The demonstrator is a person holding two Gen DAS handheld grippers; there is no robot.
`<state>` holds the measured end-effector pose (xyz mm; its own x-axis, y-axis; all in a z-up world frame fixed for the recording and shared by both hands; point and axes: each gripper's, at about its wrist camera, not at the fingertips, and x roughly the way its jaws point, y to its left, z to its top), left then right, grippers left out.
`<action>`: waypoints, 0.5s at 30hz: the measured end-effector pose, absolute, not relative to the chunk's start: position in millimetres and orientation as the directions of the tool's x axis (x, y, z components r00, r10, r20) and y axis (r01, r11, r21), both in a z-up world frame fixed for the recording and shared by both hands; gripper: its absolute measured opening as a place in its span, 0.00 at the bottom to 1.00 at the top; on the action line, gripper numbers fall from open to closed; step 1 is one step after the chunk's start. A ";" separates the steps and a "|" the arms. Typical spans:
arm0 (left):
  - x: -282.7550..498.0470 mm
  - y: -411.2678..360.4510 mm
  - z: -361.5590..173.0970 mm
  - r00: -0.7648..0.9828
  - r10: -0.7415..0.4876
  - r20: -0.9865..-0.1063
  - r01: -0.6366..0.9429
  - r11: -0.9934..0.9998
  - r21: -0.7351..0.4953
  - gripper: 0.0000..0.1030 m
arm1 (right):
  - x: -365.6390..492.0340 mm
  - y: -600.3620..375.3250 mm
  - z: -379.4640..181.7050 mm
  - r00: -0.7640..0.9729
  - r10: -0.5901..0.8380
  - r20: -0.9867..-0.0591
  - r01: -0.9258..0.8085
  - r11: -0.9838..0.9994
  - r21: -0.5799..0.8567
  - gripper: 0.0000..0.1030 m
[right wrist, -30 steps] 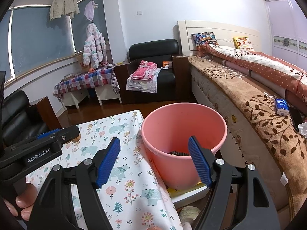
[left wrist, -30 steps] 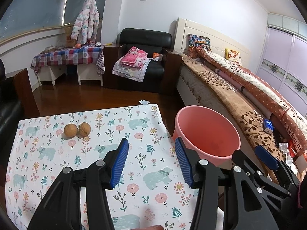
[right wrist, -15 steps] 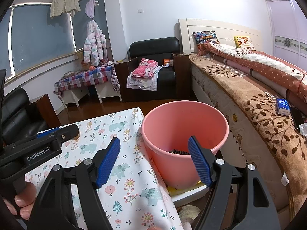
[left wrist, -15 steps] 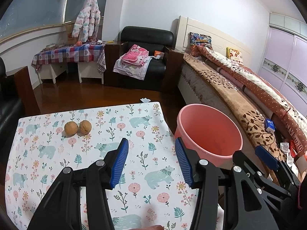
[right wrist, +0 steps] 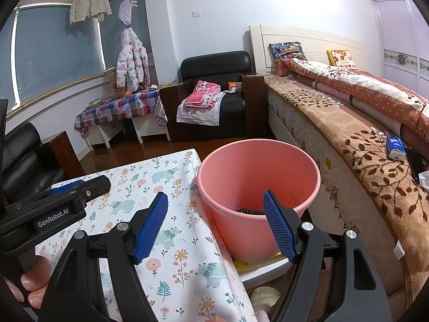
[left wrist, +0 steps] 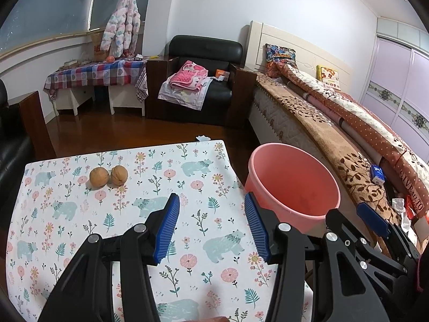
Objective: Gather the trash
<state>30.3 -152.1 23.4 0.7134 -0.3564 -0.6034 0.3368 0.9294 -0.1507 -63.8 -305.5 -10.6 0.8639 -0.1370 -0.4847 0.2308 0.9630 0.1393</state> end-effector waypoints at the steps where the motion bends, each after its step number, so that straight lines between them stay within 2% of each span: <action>1: 30.3 -152.1 23.4 0.713 -0.356 -0.603 0.337 0.929 -0.151 0.49 | -63.8 -305.6 -10.5 0.864 -0.136 -0.484 0.231 0.963 0.140 0.71; 15: 30.2 -151.3 20.8 0.710 -0.356 -0.608 0.334 0.930 -0.155 0.49 | -63.4 -306.1 -11.8 0.862 -0.135 -0.488 0.231 0.962 0.143 0.71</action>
